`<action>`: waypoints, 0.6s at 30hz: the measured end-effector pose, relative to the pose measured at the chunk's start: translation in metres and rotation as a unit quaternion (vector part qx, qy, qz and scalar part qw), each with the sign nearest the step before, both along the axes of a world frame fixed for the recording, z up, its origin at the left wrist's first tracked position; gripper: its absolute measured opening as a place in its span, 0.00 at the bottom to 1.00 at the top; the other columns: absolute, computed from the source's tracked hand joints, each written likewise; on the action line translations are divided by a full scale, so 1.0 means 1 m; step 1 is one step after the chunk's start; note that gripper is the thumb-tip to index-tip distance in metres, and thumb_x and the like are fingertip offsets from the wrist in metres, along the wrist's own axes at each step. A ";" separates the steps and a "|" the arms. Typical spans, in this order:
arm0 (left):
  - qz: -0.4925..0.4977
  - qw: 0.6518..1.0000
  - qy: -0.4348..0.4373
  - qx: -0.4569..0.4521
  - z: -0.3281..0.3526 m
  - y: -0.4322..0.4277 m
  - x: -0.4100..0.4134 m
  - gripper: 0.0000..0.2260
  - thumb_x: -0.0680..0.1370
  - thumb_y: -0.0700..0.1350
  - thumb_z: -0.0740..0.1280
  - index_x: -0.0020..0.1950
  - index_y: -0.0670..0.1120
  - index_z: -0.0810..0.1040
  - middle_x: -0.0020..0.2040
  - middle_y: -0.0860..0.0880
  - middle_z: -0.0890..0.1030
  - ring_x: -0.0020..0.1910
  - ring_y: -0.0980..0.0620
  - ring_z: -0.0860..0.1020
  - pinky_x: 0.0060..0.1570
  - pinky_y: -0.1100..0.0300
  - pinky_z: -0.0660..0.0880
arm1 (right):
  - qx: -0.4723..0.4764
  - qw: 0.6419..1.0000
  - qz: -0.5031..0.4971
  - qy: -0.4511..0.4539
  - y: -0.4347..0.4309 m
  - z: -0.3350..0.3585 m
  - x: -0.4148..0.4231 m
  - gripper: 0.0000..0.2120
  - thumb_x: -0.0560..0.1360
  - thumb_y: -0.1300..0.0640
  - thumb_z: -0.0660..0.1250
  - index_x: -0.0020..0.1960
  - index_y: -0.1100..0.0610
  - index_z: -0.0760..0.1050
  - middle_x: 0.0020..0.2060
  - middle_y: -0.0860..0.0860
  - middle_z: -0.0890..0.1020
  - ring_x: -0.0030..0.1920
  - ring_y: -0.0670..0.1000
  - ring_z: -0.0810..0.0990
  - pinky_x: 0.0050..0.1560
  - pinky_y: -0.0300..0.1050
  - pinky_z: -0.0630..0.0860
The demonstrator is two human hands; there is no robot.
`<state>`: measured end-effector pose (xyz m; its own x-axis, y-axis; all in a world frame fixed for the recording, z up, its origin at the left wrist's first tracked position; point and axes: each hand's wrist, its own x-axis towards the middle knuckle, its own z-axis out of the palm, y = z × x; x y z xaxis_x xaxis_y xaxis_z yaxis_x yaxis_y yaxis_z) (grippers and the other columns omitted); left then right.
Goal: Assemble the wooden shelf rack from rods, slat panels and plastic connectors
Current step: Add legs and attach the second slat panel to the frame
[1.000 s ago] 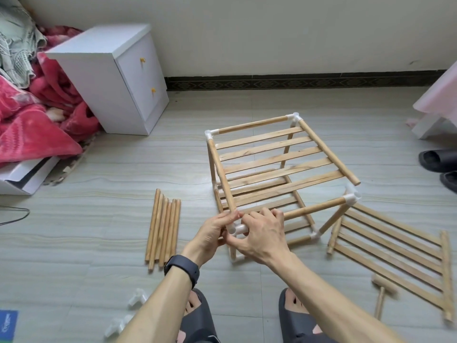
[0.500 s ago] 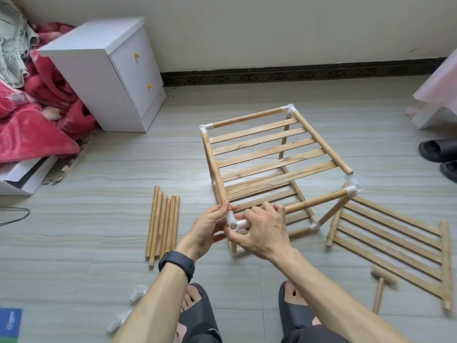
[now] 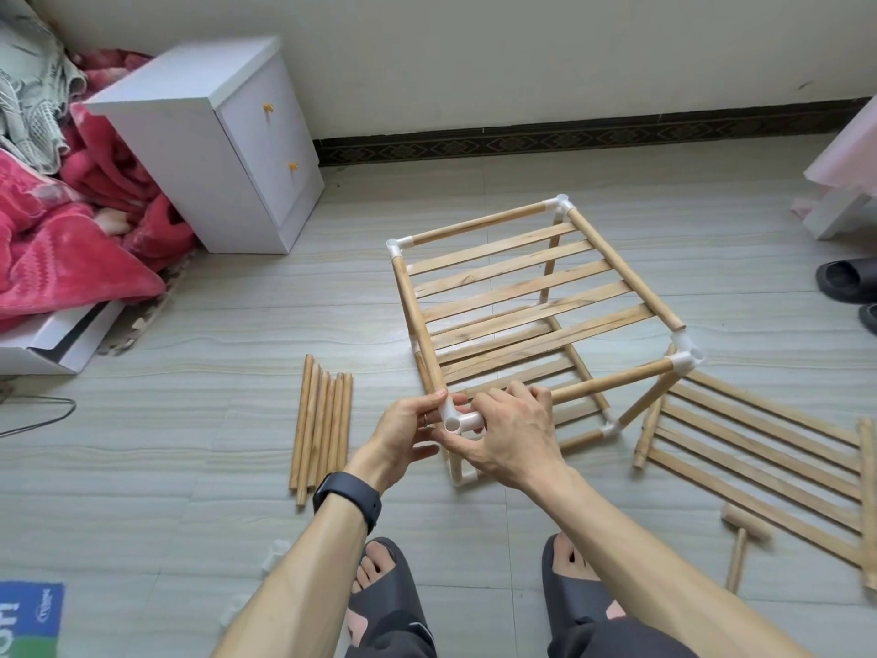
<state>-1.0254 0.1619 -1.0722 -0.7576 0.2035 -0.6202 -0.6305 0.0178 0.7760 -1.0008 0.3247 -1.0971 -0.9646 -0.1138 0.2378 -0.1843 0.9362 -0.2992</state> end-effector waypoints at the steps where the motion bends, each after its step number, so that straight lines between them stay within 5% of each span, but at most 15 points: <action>1: 0.006 1.000 0.001 -0.001 0.000 0.001 0.000 0.16 0.81 0.54 0.64 0.59 0.47 0.86 0.43 0.51 0.81 0.39 0.53 0.75 0.50 0.55 0.72 | 0.008 1.000 0.004 -0.021 0.001 0.003 -0.002 0.32 0.70 0.20 0.55 0.50 0.44 0.81 0.44 0.41 0.83 0.47 0.49 0.75 0.51 0.49 0.58; 4: -0.003 0.997 0.057 -0.056 0.000 0.001 -0.005 0.15 0.82 0.54 0.64 0.62 0.49 0.81 0.50 0.49 0.82 0.38 0.53 0.78 0.49 0.54 0.74 | -0.011 0.999 0.023 -0.043 0.005 0.009 -0.004 0.31 0.70 0.22 0.58 0.54 0.46 0.76 0.49 0.43 0.80 0.52 0.50 0.75 0.55 0.48 0.60; 6: 0.018 0.990 0.099 -0.094 0.000 0.001 -0.010 0.14 0.82 0.57 0.64 0.64 0.51 0.76 0.55 0.50 0.83 0.44 0.53 0.82 0.50 0.53 0.75 | -0.036 0.996 0.053 -0.068 0.010 0.011 -0.004 0.33 0.70 0.28 0.62 0.66 0.48 0.70 0.62 0.47 0.73 0.61 0.52 0.73 0.61 0.51 0.64; 10: 0.050 0.984 0.129 -0.111 0.002 0.011 -0.026 0.16 0.84 0.56 0.61 0.66 0.49 0.75 0.60 0.49 0.80 0.59 0.50 0.79 0.55 0.52 0.75 | 0.095 0.985 0.086 -0.118 0.016 0.026 -0.025 0.48 0.68 0.42 0.70 0.80 0.48 0.48 0.80 0.51 0.47 0.77 0.58 0.53 0.71 0.59 0.58; 12: 0.082 0.983 0.124 -0.103 0.000 0.015 -0.030 0.12 0.83 0.51 0.64 0.63 0.47 0.78 0.60 0.47 0.82 0.60 0.48 0.78 0.56 0.51 0.74 | 0.141 0.974 0.105 -0.141 0.011 0.028 -0.040 0.51 0.68 0.43 0.71 0.81 0.50 0.46 0.80 0.51 0.51 0.79 0.57 0.49 0.74 0.60 0.53; 14: 0.114 0.986 0.100 -0.070 -0.002 0.014 -0.029 0.09 0.82 0.49 0.67 0.58 0.47 0.80 0.57 0.48 0.83 0.59 0.48 0.79 0.60 0.47 0.72 | 0.148 0.969 0.134 -0.148 0.003 0.029 -0.051 0.47 0.67 0.39 0.68 0.79 0.53 0.52 0.76 0.53 0.62 0.77 0.57 0.57 0.73 0.60 0.55; 18: 0.122 0.987 0.089 -0.055 -0.006 0.007 -0.030 0.06 0.80 0.50 0.69 0.53 0.51 0.82 0.51 0.54 0.84 0.56 0.52 0.80 0.59 0.47 0.71 | 0.152 0.974 0.140 -0.091 -0.001 0.028 -0.055 0.45 0.60 0.33 0.47 0.72 0.54 0.66 0.65 0.53 0.75 0.66 0.58 0.71 0.68 0.55 0.63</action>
